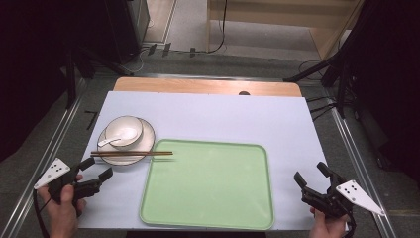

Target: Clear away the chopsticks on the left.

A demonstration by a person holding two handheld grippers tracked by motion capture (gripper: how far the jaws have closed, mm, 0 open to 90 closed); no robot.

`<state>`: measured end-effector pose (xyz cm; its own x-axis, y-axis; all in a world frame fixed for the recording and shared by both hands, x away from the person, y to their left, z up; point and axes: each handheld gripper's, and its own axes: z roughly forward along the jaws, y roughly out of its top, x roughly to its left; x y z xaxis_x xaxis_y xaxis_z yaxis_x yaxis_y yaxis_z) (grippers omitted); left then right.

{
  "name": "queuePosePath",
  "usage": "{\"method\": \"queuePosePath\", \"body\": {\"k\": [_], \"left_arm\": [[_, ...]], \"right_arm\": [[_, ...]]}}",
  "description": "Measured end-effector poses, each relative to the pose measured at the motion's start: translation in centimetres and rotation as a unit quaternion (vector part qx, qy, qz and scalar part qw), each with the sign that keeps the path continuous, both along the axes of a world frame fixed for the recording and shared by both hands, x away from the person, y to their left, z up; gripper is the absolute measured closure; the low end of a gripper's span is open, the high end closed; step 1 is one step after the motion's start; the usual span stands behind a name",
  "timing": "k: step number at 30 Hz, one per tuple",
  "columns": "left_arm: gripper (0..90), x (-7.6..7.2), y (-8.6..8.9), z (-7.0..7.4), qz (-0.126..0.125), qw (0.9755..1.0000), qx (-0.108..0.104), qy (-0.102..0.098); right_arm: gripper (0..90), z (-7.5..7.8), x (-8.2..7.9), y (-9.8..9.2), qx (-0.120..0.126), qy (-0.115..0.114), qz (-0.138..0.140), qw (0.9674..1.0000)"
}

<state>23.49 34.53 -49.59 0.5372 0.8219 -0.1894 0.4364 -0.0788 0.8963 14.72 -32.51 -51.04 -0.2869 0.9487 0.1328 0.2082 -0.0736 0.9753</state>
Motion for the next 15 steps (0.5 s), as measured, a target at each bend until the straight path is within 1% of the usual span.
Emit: {"method": "queuePosePath", "body": {"k": [1, 2, 3, 5, 6, 8, 9, 10, 11, 12, 13, 15], "left_arm": [[15.7, 0.0, -0.3, 0.1, -0.006, 1.0, 0.0, 0.006], [17.4, 0.0, -0.4, 0.2, -0.005, 1.0, -0.001, 0.007], [22.9, 0.0, -0.7, 0.2, 0.002, 1.0, 0.0, 0.008], [43.9, -0.1, -0.8, 0.3, 0.007, 0.9999, 0.003, 0.011], [55.8, -0.1, -1.2, 0.3, -0.001, 0.9998, 0.006, 0.018], [70.0, 0.0, -1.7, 0.3, -0.014, 0.9993, 0.019, 0.029], [76.3, 0.0, -1.7, 0.3, -0.014, 0.9993, 0.019, 0.029], [81.5, 0.1, -2.1, 0.2, -0.027, 0.9987, 0.018, 0.038], [84.4, 0.1, -2.1, 0.2, -0.027, 0.9987, 0.018, 0.038], [88.4, 0.3, -2.6, 0.2, -0.04, 0.9978, 0.021, 0.049], [89.9, 0.5, -3.0, 0.2, -0.041, 0.9974, 0.024, 0.053], [90.0, 0.7, -3.2, 0.2, -0.044, 0.9971, 0.026, 0.056]], "right_arm": [[12.9, 0.0, 0.0, 0.0, -0.001, 0.0, 0.0, 1.0], [12.9, 0.0, 0.0, 0.1, -0.001, 0.0, 0.001, 1.0], [12.9, 0.1, 0.0, 0.1, -0.002, 0.0, 0.002, 1.0], [12.9, 0.1, 0.1, 0.2, -0.005, 0.0, 0.002, 1.0], [12.9, 0.1, 0.2, 0.4, -0.011, 0.003, 0.004, 0.9999], [13.0, 0.1, 0.3, 0.6, -0.014, 0.004, 0.007, 0.9999], [13.0, 0.1, 0.3, 0.6, -0.014, 0.004, 0.007, 0.9999], [13.0, 0.2, 0.4, 0.8, -0.019, 0.004, 0.009, 0.9998], [13.0, 0.2, 0.4, 0.8, -0.019, 0.004, 0.009, 0.9998], [13.0, 0.2, 0.5, 1.1, -0.021, 0.006, 0.009, 0.9997], [13.0, 0.2, 0.5, 1.1, -0.021, 0.006, 0.009, 0.9997], [13.0, 0.2, 0.5, 1.2, -0.021, 0.007, 0.008, 0.9997]]}}
